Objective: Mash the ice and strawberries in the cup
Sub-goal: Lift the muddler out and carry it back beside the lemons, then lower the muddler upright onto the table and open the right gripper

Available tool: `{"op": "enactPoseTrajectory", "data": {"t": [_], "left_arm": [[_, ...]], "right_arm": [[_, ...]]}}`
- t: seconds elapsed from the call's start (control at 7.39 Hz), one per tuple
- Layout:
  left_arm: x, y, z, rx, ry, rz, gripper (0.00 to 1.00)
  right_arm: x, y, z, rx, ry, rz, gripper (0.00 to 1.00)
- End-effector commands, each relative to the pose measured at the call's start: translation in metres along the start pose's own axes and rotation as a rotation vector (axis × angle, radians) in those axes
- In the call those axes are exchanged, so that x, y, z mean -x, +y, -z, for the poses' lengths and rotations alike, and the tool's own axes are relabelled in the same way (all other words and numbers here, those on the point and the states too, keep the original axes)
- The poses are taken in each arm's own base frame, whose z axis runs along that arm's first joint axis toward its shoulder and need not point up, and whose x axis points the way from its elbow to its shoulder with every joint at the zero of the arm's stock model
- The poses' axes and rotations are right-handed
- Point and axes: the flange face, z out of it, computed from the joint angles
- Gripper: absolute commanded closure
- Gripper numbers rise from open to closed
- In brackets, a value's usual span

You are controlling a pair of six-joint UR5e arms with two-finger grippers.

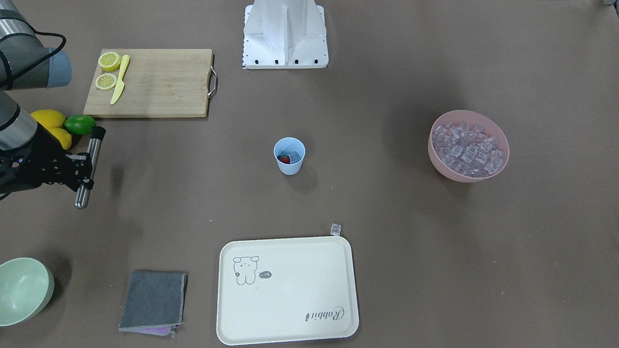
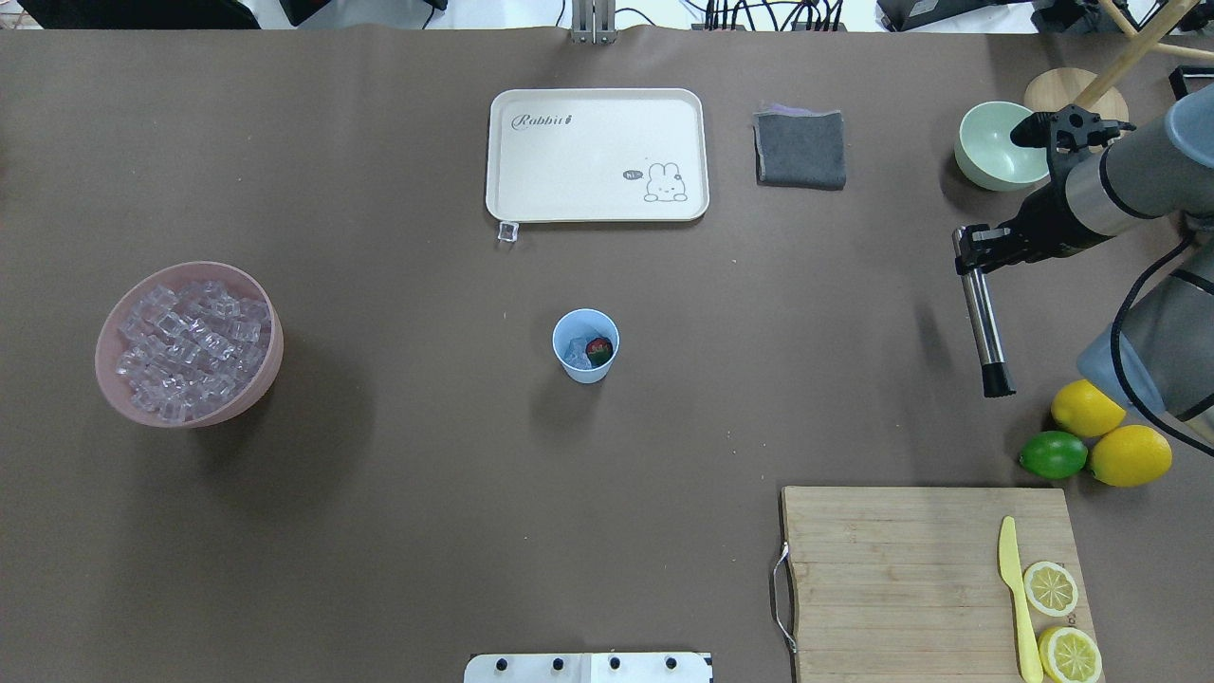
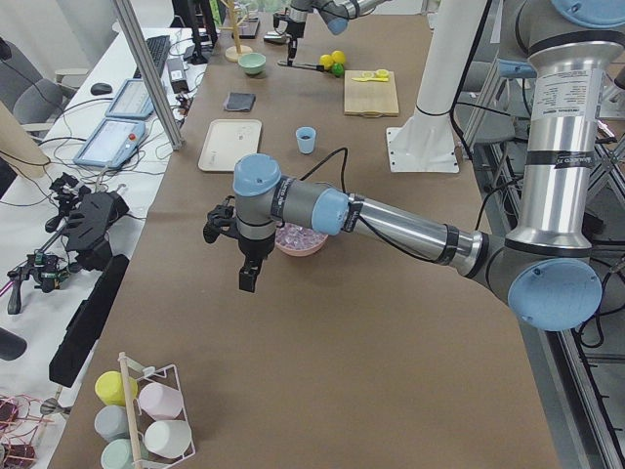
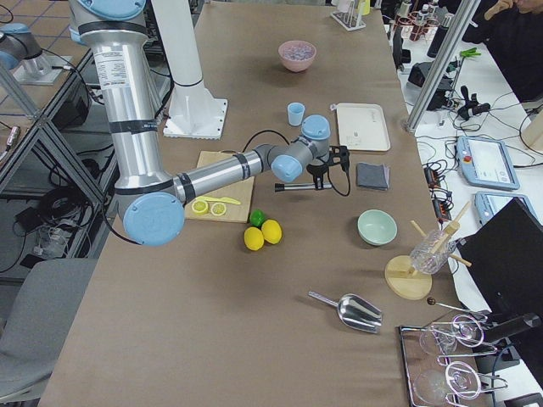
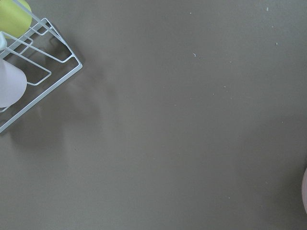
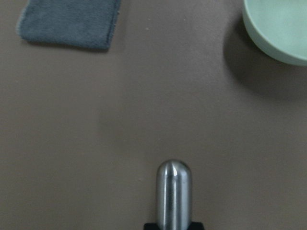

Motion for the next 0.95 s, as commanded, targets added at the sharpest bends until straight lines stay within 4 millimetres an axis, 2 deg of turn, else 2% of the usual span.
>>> {"op": "enactPoseTrajectory", "data": {"t": [0.0, 0.14, 0.54, 0.68, 0.81], "left_arm": [[-0.001, 0.000, 0.001, -0.003, 0.000, -0.001, 0.03], [-0.003, 0.000, 0.003, -0.007, 0.000, 0.004, 0.03], [-0.005, -0.001, 0.005, -0.037, 0.001, 0.019, 0.03], [-0.005, -0.001, 0.005, -0.037, 0.001, 0.019, 0.03], [-0.005, -0.001, 0.005, -0.037, 0.001, 0.019, 0.03]], "right_arm": [[-0.026, -0.021, -0.047, 0.073, 0.053, -0.021, 1.00], [-0.034, -0.019, -0.056, 0.109, 0.058, -0.044, 1.00], [-0.048, -0.011, -0.060, 0.124, 0.064, -0.057, 1.00], [-0.051, -0.011, -0.063, 0.128, 0.067, -0.061, 0.96], [-0.049, -0.012, -0.062, 0.129, 0.064, -0.060, 0.71]]}}
